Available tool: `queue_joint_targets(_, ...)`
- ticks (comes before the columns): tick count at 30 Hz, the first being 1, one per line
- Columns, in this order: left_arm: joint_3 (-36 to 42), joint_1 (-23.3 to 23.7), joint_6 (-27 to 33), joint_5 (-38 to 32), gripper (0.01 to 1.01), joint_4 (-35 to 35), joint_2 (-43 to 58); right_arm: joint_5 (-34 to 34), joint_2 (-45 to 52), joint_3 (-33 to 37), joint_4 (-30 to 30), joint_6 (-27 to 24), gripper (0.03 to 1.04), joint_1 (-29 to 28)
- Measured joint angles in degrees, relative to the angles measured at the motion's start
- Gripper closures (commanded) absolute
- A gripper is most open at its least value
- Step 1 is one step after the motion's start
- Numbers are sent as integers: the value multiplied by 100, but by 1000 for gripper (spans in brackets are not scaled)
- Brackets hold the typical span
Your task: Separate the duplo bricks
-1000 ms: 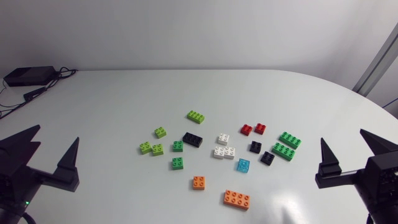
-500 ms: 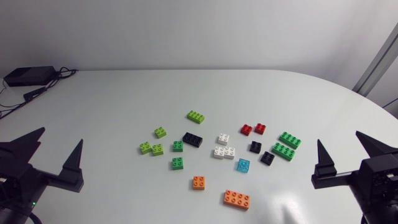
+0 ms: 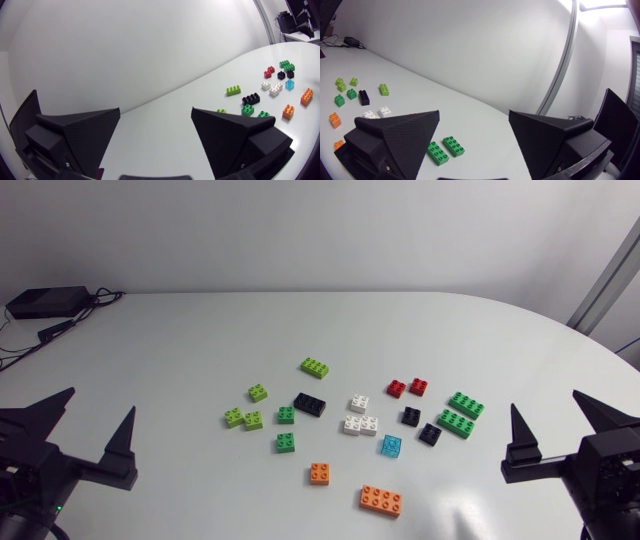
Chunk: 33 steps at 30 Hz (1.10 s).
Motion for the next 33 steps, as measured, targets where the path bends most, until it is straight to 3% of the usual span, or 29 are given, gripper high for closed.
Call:
queue_joint_targets(18, -4, 50, -28, -186, 41, 4, -7, -170, 2, -61, 146, 68, 69, 20)
queue_joint_targets(28, -4, 50, -1729, -186, 41, 4, -11, -173, 2, -72, 160, 1185, 69, -46)
queue_joint_targets(33, -9, 79, -2194, -188, 41, 2, -11, -173, 2, -72, 157, 1401, 69, -122)
